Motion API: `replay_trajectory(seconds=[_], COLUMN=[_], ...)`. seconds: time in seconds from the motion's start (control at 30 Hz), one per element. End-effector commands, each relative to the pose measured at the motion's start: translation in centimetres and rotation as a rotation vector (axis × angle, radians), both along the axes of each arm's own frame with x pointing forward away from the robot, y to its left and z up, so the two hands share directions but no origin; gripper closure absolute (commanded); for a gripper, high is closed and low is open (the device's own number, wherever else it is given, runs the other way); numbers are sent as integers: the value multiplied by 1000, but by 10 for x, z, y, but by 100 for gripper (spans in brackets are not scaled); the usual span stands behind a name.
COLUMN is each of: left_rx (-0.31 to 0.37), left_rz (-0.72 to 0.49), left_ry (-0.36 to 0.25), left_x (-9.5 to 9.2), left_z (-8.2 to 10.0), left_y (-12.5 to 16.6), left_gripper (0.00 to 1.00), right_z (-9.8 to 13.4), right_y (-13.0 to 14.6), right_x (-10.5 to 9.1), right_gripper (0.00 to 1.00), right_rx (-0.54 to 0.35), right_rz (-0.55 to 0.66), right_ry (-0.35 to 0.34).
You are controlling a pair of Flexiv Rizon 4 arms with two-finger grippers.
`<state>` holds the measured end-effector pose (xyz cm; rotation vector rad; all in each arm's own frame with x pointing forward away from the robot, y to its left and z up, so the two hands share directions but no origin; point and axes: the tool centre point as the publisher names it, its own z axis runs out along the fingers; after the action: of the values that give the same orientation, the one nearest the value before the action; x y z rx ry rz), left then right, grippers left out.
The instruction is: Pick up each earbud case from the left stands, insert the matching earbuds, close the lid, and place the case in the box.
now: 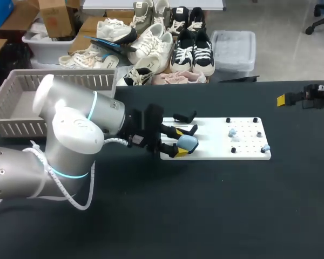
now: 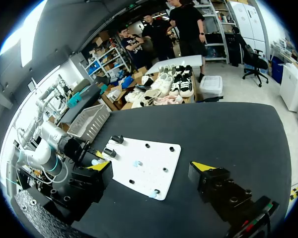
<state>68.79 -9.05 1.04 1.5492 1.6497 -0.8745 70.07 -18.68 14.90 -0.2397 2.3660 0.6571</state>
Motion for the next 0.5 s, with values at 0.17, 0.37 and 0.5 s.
replay_trajectory(seconds=[0.17, 0.37, 0.5], left_rx=[-6, -7, -7], left_rz=[1, 0, 0], left_ry=[0, 5, 3], left_x=[2, 3, 3], left_z=[-2, -2, -2], left_y=[-1, -1, -1], left_gripper=[44, 48, 50], right_z=[0, 0, 0], right_y=[-1, -1, -1], right_x=[1, 1, 1], right_gripper=[0, 0, 0], right_rx=[2, 2, 2], right_rz=[4, 4, 4], right_ry=[2, 2, 2])
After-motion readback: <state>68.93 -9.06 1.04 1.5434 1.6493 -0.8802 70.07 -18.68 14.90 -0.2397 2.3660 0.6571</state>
